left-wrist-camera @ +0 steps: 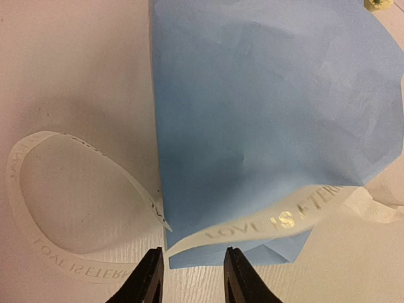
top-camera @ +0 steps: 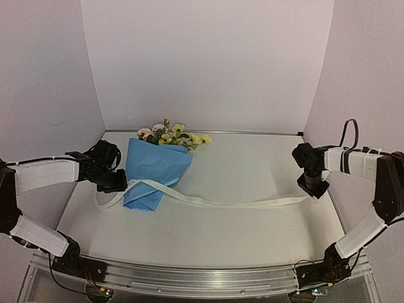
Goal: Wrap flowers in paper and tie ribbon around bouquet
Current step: Straighten the ribbon at the center of the board, then pick up the folded bouquet from the center of the board.
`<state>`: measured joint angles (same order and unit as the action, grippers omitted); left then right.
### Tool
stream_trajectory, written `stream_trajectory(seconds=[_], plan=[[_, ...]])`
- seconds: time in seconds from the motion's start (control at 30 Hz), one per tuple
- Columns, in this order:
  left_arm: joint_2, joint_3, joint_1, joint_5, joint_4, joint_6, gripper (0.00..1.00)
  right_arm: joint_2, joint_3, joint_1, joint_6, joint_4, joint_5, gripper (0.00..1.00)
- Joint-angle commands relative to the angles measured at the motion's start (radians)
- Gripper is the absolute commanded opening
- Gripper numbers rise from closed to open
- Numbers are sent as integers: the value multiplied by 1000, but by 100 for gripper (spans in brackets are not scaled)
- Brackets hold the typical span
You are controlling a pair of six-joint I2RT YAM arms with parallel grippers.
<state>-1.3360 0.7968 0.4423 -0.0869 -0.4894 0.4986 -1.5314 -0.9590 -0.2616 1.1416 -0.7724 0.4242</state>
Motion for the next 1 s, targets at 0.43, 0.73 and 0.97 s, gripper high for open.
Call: stream_trajectory(seconds=[0.43, 0.73, 0.97], plan=[[48, 92, -139, 78, 131, 127, 70, 143, -28, 18, -179, 55, -138, 98], [-252, 228, -329, 311, 311, 128, 76, -66, -240, -219, -376, 328, -498, 98], [-394, 312, -354, 350, 306, 111, 76, -312, -417, -336, -322, 590, -746, 98]])
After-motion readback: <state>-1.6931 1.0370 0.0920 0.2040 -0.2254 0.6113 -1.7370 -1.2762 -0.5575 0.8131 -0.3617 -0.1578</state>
